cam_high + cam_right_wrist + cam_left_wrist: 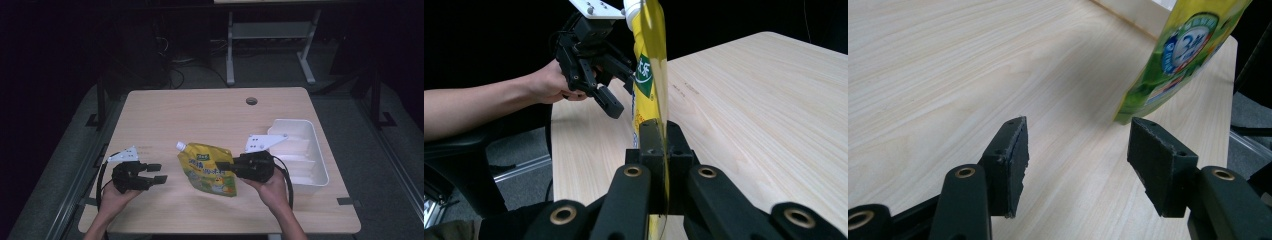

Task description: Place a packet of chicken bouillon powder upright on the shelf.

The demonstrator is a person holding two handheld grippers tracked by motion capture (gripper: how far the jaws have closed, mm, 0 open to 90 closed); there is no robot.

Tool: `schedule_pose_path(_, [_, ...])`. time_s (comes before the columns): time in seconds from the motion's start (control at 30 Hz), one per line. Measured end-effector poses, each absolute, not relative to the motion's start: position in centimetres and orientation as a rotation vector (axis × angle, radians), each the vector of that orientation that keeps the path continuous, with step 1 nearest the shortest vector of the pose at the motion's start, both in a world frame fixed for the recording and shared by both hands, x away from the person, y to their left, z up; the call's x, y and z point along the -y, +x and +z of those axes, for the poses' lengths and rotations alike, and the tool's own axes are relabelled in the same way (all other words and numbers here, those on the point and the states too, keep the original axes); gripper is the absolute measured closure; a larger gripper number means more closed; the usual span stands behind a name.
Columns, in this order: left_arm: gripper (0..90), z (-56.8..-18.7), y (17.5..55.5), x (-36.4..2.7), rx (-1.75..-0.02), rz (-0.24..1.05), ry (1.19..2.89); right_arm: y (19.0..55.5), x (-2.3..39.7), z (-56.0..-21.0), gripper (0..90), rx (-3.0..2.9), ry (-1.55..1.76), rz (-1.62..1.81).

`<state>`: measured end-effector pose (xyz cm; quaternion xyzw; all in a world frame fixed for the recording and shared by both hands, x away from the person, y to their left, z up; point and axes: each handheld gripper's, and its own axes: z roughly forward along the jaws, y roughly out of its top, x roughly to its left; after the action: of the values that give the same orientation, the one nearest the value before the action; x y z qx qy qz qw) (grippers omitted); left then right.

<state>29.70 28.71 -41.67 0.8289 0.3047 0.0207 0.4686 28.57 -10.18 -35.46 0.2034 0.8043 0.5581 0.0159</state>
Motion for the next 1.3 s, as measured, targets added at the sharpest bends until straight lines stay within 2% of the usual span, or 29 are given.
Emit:
schedule_pose_path(0.53, [35.8,-42.5,29.7,-28.8,-0.782,0.097,2.064,30.6,13.1,-32.5,89.6,-2.460,0.648,1.716])
schedule_pose_path(1.3, [33.0,-42.6,29.9,-29.4,-0.791,0.118,2.047,33.3,16.6,-30.7,89.6,-2.439,0.673,1.684])
